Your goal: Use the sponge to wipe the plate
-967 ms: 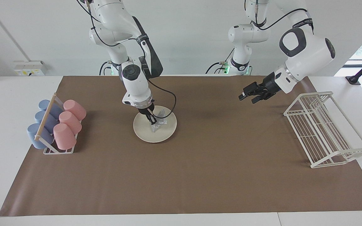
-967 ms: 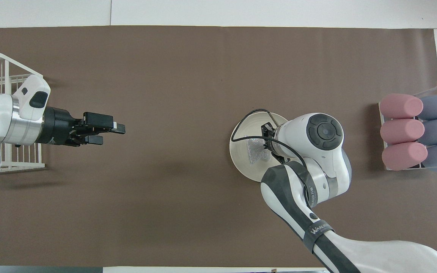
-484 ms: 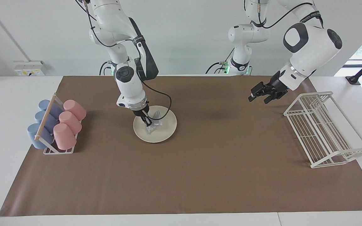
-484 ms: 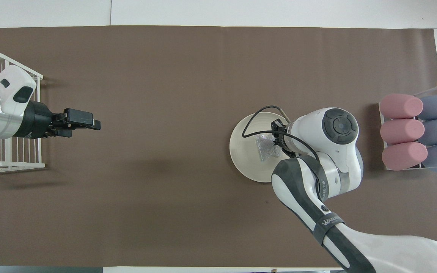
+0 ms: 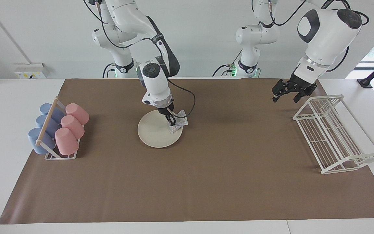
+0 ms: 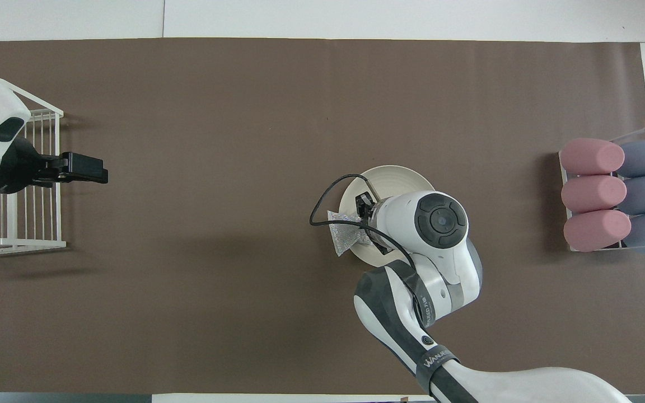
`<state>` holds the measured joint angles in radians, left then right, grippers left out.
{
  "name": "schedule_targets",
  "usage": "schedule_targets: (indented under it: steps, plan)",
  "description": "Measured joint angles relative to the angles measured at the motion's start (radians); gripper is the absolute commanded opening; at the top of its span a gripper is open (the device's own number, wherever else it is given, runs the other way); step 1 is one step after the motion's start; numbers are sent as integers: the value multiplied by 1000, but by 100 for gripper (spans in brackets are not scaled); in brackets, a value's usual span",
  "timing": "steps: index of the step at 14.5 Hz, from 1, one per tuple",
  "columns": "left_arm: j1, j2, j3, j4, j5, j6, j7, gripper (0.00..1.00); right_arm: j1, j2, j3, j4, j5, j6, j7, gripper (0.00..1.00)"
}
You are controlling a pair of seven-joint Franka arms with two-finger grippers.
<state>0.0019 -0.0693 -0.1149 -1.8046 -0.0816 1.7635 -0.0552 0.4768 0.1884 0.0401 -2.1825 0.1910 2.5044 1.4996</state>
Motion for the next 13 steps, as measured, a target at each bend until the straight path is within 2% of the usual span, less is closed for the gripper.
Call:
schedule_targets:
  steps: [4, 9, 13]
  plan:
    - [-7, -1, -12, 71, 67, -88, -3, 100, -31, 0, -3, 0, 0, -21, -106, 0]
    - [-7, -2, -12, 124, 108, -151, -4, 100, -235, -6, -10, 0, 2, -86, -443, 0]
    - [-7, -7, -1, 129, 109, -188, -9, 100, -188, -7, -5, 1, 6, -95, -366, 0]
